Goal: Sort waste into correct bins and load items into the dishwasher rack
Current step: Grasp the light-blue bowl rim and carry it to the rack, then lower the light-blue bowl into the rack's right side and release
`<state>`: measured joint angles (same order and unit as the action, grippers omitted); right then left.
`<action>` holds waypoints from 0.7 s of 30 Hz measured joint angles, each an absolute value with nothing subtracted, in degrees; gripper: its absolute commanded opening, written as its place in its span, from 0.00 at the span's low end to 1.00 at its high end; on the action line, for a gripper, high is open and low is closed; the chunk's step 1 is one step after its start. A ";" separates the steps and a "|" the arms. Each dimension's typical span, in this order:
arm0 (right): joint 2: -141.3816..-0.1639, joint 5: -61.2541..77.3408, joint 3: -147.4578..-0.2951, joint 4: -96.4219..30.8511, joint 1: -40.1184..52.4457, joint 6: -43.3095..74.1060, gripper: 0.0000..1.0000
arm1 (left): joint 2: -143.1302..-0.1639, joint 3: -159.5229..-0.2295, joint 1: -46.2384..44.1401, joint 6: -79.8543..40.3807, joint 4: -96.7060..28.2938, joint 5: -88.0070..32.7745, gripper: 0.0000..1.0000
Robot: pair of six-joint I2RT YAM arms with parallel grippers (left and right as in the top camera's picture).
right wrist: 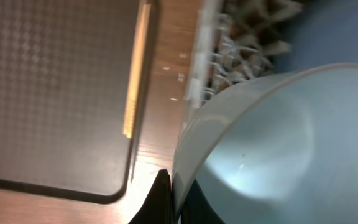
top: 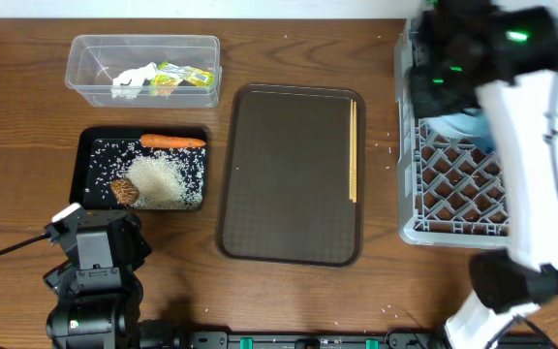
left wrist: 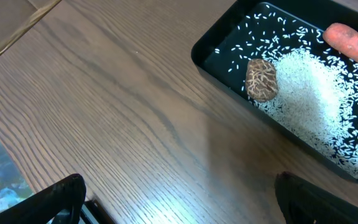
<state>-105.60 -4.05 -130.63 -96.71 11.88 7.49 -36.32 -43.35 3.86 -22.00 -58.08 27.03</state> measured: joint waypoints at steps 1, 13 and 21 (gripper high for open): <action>-104.03 -4.10 -129.84 -96.84 10.63 7.53 0.01 | -36.32 -43.35 3.86 -22.00 -58.08 27.05 0.98; -79.59 3.18 -94.30 -78.67 1.52 7.51 0.01 | -36.32 -43.20 3.86 -22.00 -58.08 27.18 0.98; -69.97 18.39 -72.12 -61.65 -7.90 3.09 0.01 | -36.32 -43.18 3.86 -22.00 -58.11 27.22 0.98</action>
<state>-69.97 18.39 -72.12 -61.65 -7.90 3.09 -36.32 -43.18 3.86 -22.00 -58.11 27.22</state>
